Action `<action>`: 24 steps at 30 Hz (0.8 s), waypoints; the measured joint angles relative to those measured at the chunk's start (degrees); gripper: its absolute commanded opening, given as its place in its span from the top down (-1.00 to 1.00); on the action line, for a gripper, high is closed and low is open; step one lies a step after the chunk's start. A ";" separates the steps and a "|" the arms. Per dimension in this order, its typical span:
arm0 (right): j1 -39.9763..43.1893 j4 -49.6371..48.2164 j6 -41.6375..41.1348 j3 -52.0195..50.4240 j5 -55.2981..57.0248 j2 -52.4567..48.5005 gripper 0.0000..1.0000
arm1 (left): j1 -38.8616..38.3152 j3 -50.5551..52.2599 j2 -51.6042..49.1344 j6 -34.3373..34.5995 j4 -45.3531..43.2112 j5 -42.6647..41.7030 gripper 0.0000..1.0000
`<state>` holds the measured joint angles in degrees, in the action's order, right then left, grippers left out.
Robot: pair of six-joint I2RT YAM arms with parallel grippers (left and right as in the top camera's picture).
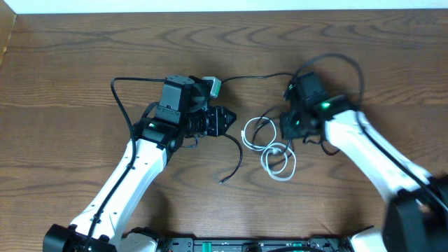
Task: Untangle cables
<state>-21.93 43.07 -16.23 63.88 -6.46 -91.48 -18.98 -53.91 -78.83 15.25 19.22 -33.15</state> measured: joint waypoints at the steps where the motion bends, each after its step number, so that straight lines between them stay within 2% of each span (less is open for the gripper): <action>1: 0.55 0.52 -0.09 1.31 -0.46 2.47 0.98 | 0.00 0.00 0.00 -0.02 -0.15 -0.13 0.17; 5: 2.08 1.88 -0.13 3.76 -2.40 9.31 0.98 | 0.02 0.07 -0.20 -0.70 -3.45 -4.33 0.17; 11: 2.91 2.54 -0.17 4.00 -5.75 18.14 0.98 | -0.04 0.13 -3.74 -1.97 -11.28 -15.21 0.16; 17: 2.93 3.04 -0.35 4.00 -7.15 21.84 0.98 | -0.04 0.17 -9.35 -1.99 -17.18 -22.36 0.15; 24: 2.93 2.73 -1.18 4.00 -9.40 22.88 0.98 | -0.04 0.17 -13.14 -1.51 -19.63 -27.19 0.15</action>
<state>-19.00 45.80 -17.41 67.88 -15.86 -68.60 -19.03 -53.74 -91.96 13.74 -0.40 -60.34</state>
